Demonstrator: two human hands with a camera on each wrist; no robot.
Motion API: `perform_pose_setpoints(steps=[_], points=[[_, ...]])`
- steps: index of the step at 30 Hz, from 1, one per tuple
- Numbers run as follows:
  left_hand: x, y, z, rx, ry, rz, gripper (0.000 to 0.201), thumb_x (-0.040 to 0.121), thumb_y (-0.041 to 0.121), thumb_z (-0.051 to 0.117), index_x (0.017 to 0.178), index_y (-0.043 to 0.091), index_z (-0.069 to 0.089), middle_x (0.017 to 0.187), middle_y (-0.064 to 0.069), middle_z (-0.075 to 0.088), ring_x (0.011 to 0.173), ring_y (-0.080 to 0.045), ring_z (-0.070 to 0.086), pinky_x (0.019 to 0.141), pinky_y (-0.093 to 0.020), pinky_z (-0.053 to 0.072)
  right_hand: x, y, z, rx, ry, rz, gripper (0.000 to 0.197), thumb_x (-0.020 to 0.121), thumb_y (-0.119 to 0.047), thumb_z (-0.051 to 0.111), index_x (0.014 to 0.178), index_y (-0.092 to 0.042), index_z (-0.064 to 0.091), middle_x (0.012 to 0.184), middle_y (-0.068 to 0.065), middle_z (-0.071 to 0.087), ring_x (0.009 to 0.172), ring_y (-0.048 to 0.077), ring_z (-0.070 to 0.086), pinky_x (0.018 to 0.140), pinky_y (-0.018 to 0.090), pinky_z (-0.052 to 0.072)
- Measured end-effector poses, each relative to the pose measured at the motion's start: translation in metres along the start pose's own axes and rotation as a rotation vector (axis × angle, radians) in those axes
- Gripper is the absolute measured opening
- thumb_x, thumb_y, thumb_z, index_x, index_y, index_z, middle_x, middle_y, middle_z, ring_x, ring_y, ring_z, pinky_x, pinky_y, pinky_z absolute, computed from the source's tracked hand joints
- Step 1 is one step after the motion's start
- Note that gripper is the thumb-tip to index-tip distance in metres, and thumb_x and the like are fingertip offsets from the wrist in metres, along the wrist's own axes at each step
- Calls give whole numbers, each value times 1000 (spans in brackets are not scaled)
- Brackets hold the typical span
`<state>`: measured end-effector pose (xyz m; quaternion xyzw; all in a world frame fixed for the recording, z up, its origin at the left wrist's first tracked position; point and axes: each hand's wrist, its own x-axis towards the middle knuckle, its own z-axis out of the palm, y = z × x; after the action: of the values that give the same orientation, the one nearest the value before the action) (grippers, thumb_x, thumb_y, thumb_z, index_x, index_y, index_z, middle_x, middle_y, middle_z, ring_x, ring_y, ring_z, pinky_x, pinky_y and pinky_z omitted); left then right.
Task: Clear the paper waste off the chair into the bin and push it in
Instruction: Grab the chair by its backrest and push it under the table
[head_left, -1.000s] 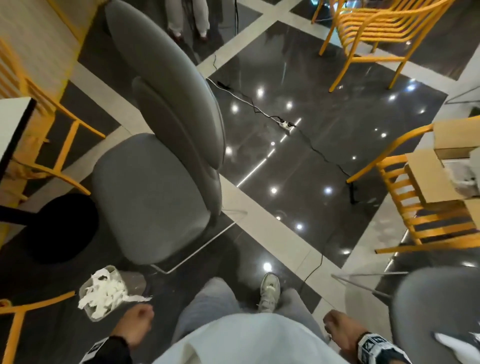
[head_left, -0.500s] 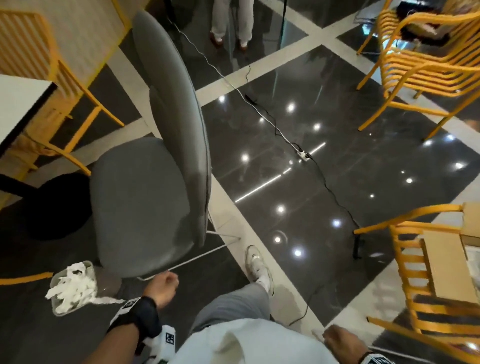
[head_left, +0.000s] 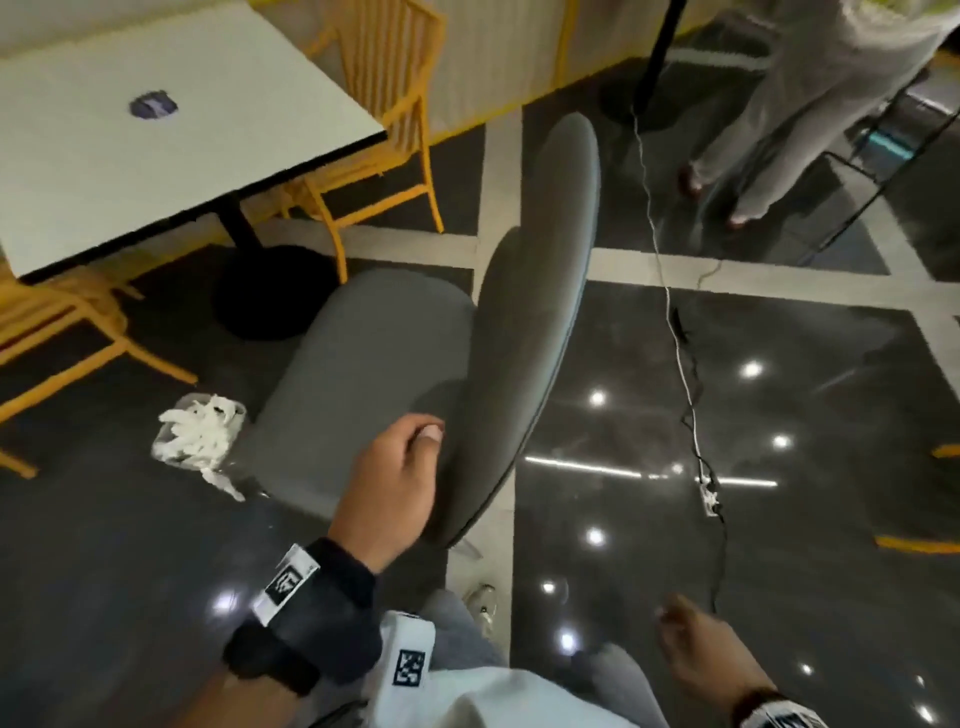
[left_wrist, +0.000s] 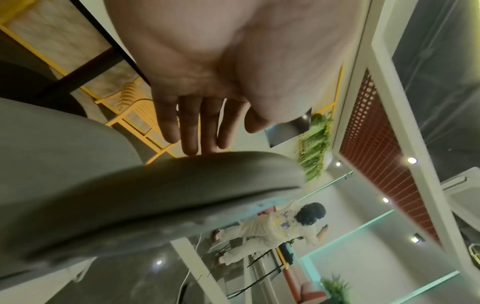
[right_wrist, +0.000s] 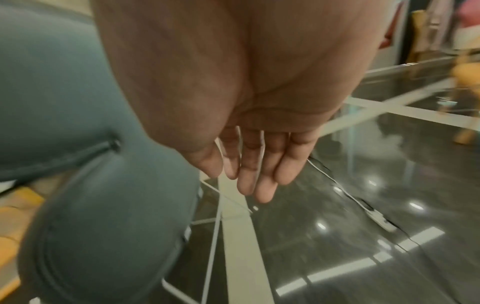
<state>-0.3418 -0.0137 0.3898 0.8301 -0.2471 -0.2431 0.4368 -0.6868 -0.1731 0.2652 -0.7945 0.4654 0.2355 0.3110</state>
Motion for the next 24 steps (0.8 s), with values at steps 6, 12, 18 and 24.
perform_pose_setpoints(steps=[6, 12, 18, 24], points=[[-12, 48, 38, 143, 90, -108, 27, 104, 39, 37, 97, 26, 60, 91, 8, 61, 86, -14, 57, 77, -30, 38, 63, -77, -136, -8, 208, -377, 24, 89, -18, 62, 101, -39, 57, 83, -16, 67, 72, 8, 65, 71, 25, 47], [-5, 90, 86, 434, 375, -389, 36, 104, 36, 25, 90, 23, 56, 102, -1, 67, 96, -29, 65, 77, -36, 42, 120, -109, -222, -53, 243, -796, 23, 89, -18, 59, 108, -31, 59, 99, -9, 68, 84, 13, 68, 75, 36, 56], [26, 139, 126, 655, 544, -550, 48, 100, 40, 28, 88, 15, 68, 89, -7, 73, 83, -31, 67, 81, -40, 47, 170, -136, -304, -169, 263, -1100, 41, 93, -26, 62, 133, -23, 51, 124, -7, 49, 103, 7, 55, 91, 31, 51], [60, 153, 138, 716, 637, -628, 51, 98, 41, 30, 75, 15, 67, 77, -9, 72, 70, -33, 65, 72, -38, 44, 230, -205, -362, -135, 399, -1424, 40, 94, -34, 57, 128, -14, 59, 133, 5, 53, 124, 22, 51, 107, 41, 42]])
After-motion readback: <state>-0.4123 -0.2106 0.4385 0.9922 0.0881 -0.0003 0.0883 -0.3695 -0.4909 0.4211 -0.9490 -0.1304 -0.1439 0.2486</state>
